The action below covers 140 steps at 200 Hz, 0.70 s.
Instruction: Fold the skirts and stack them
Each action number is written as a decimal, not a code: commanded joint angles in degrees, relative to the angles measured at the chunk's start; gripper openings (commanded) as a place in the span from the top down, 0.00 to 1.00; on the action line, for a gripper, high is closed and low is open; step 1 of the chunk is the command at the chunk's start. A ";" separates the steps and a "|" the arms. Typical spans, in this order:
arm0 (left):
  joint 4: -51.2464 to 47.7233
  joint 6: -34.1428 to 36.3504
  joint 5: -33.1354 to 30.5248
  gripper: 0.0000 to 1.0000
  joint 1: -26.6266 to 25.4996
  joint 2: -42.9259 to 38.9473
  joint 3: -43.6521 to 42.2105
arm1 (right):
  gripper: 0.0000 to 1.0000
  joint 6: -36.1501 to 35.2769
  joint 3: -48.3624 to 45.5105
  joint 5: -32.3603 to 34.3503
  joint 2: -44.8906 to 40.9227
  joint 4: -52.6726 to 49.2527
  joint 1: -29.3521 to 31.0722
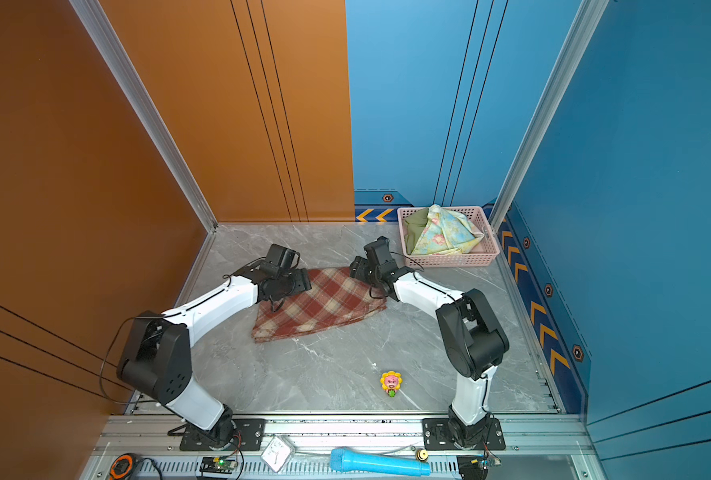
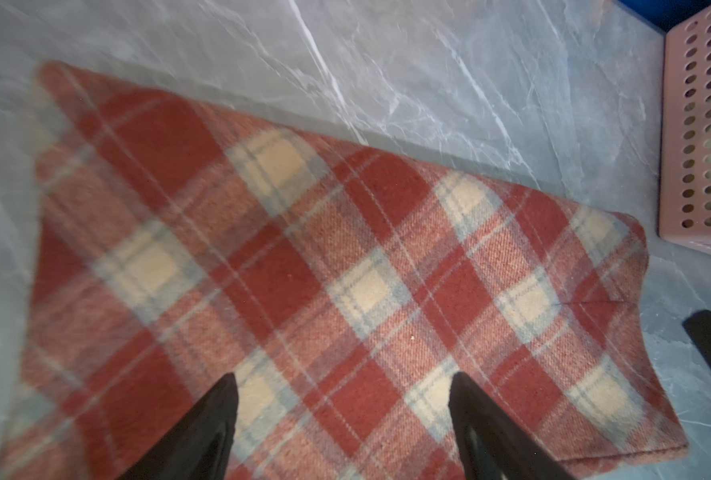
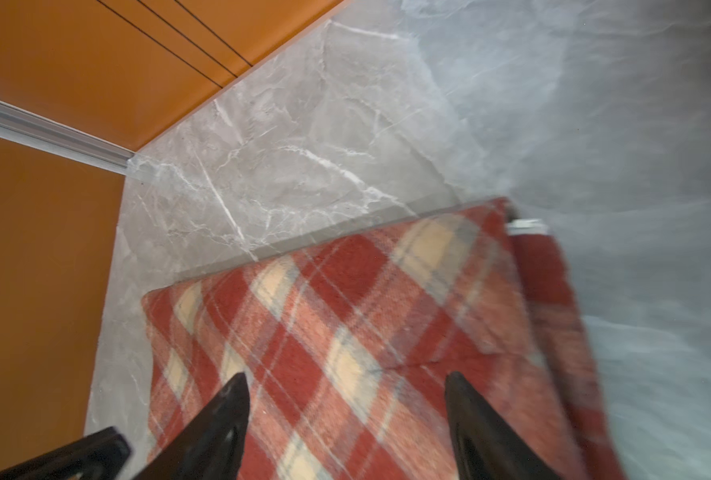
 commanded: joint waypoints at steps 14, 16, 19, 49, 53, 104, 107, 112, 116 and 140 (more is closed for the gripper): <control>9.72 -5.47 7.46 0.21 1.13 3.90 -4.24 | 0.27 13.31 0.80 1.02 7.77 13.14 2.19; 10.70 -5.59 7.80 0.21 1.28 4.22 -4.48 | 0.27 13.61 0.63 1.01 8.13 13.50 2.16; 11.82 -5.69 8.08 0.21 1.47 4.51 -4.80 | 0.28 13.88 0.38 0.95 8.56 13.79 2.21; 13.64 -5.54 8.88 0.23 3.41 6.72 -9.48 | 0.29 14.12 -5.45 3.02 8.55 15.78 2.23; 13.98 -5.54 9.13 0.23 3.68 6.95 -10.01 | 0.29 13.80 -6.37 3.31 8.29 15.87 2.16; 14.82 -4.70 9.42 0.24 5.88 9.33 -13.32 | 0.28 7.99 -15.72 6.34 3.68 15.88 0.23; 14.83 -4.66 9.38 0.24 5.93 9.38 -13.47 | 0.28 7.39 -16.19 6.36 3.33 16.08 0.18; 14.79 -4.58 9.40 0.25 6.14 9.54 -13.65 | 0.28 6.54 -16.76 6.41 2.93 16.16 -0.02; 14.82 -4.57 9.40 0.25 6.20 9.61 -13.79 | 0.28 5.94 -17.37 6.64 2.46 16.14 -0.17; 14.66 -4.17 9.46 0.25 6.71 10.00 -14.49 | 0.28 2.07 -21.14 5.34 -0.15 20.15 -0.63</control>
